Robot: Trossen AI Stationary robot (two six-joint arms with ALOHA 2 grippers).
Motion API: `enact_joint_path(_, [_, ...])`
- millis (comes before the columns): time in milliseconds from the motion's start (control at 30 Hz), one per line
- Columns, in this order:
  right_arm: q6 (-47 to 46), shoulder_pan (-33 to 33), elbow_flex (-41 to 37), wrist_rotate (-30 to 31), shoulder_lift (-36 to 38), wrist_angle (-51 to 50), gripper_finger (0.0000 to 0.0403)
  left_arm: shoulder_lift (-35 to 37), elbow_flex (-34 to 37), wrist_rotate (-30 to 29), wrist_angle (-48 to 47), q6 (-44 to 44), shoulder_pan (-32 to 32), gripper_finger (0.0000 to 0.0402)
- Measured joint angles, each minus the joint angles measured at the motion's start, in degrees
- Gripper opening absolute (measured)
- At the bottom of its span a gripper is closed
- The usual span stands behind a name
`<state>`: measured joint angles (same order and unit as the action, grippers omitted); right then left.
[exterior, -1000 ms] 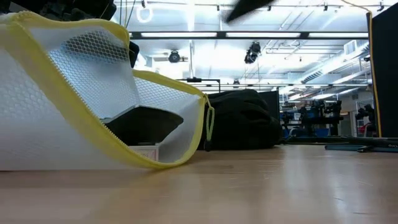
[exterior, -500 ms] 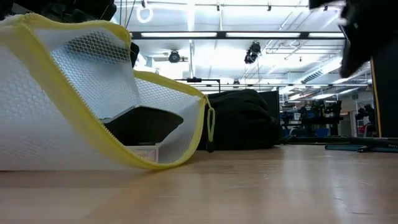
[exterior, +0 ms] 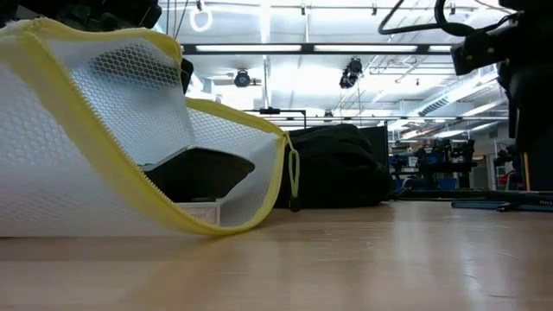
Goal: Unpack backpack
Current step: Put the pen into the yellow zip bag
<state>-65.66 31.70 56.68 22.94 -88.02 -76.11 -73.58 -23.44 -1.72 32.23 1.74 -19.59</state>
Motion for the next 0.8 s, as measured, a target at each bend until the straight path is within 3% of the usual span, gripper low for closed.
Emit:
enact_joint_path(333, [6.2,-6.6,-12.2,-4.2,15.5,15.1,0.0234,0.0,0.0,0.0,-0.2,0.2,0.0,0.0])
enact_joint_path(533, [7.0,-6.8,-17.1,1.3,16.1,20.2,0.0237,0.0,0.0,0.0,-0.3,0.2,0.0,0.0])
enact_joint_path(800, [3.6,-6.6,-21.8,-2.1,16.1,22.9,0.021,0.0,0.0,-0.2,-0.3,0.0,0.0,0.0])
